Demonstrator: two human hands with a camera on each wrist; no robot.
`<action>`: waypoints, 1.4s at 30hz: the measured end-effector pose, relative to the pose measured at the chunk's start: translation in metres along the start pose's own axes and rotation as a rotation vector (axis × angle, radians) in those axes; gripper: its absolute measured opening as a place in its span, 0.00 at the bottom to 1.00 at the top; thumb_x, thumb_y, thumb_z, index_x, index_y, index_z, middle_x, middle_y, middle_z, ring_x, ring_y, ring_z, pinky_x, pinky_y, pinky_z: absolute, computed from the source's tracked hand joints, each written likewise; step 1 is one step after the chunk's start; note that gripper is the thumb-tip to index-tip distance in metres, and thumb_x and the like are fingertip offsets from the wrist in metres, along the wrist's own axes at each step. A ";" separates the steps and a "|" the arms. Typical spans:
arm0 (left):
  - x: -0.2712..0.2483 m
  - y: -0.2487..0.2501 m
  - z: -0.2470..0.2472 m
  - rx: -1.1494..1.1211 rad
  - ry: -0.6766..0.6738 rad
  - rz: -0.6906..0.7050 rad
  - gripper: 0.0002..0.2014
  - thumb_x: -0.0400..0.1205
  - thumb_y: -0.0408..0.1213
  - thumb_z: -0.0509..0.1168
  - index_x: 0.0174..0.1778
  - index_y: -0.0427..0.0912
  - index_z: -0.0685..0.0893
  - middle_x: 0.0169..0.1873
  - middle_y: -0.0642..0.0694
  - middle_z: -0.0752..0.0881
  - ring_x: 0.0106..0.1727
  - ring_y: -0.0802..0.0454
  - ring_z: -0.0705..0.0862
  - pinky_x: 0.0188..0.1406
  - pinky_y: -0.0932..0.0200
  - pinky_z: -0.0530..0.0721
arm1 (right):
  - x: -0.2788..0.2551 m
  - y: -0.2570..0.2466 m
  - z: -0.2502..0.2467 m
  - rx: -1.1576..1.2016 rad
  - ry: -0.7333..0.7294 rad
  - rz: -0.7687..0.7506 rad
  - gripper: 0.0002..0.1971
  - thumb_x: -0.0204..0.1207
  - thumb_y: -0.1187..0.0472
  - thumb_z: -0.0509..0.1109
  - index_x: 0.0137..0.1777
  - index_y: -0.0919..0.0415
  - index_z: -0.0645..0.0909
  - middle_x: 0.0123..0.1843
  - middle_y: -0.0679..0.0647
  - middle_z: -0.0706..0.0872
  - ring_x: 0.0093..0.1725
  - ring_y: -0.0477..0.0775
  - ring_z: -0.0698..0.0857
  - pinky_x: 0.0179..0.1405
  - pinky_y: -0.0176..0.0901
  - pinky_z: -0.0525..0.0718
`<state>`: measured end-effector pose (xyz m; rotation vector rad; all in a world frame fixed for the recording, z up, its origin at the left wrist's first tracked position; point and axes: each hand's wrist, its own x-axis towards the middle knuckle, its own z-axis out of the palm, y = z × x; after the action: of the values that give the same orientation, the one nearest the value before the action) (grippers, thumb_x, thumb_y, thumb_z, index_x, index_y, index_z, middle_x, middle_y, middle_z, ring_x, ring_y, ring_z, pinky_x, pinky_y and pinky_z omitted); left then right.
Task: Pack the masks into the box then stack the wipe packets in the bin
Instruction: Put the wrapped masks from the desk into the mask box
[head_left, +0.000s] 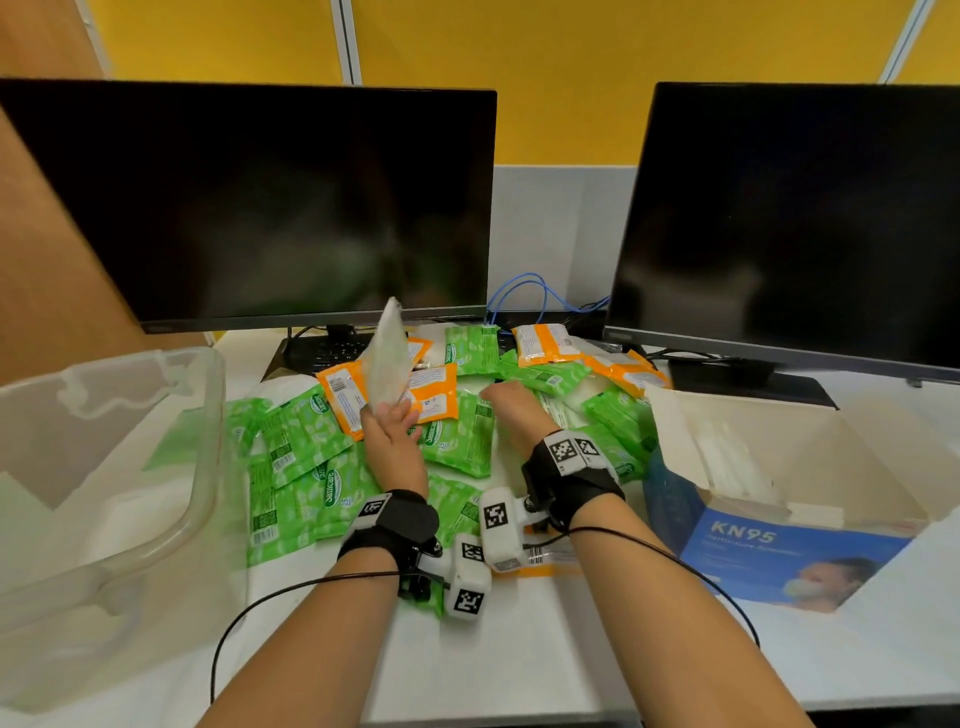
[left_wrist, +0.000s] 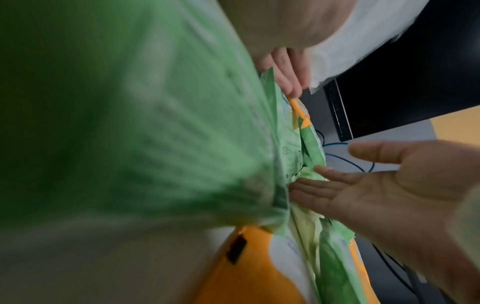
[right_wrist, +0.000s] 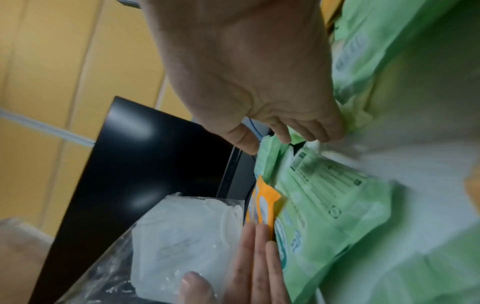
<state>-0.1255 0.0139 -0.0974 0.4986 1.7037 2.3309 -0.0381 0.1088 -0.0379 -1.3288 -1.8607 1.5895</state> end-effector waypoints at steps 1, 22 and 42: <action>-0.001 0.001 0.001 -0.006 -0.030 -0.001 0.19 0.91 0.41 0.45 0.76 0.37 0.64 0.61 0.31 0.82 0.58 0.41 0.85 0.60 0.49 0.83 | 0.001 -0.002 0.000 -0.094 -0.002 -0.020 0.20 0.83 0.68 0.57 0.72 0.76 0.72 0.72 0.71 0.75 0.72 0.69 0.74 0.60 0.46 0.78; 0.009 -0.016 0.002 0.236 -0.113 0.054 0.17 0.90 0.42 0.47 0.69 0.40 0.73 0.52 0.40 0.86 0.51 0.48 0.85 0.55 0.54 0.80 | 0.040 0.040 0.010 0.454 -0.187 0.182 0.36 0.83 0.73 0.52 0.84 0.45 0.46 0.64 0.69 0.83 0.47 0.62 0.83 0.61 0.61 0.81; 0.005 -0.011 -0.002 0.358 -0.067 0.085 0.18 0.89 0.43 0.50 0.71 0.41 0.73 0.53 0.42 0.85 0.45 0.49 0.84 0.44 0.55 0.80 | 0.039 0.028 -0.009 -0.436 -0.085 0.012 0.05 0.78 0.62 0.67 0.52 0.60 0.80 0.45 0.54 0.81 0.49 0.57 0.84 0.55 0.49 0.88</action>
<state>-0.1310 0.0175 -0.1075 0.7148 2.1145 2.0379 -0.0392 0.1435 -0.0718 -1.4602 -2.3510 1.3063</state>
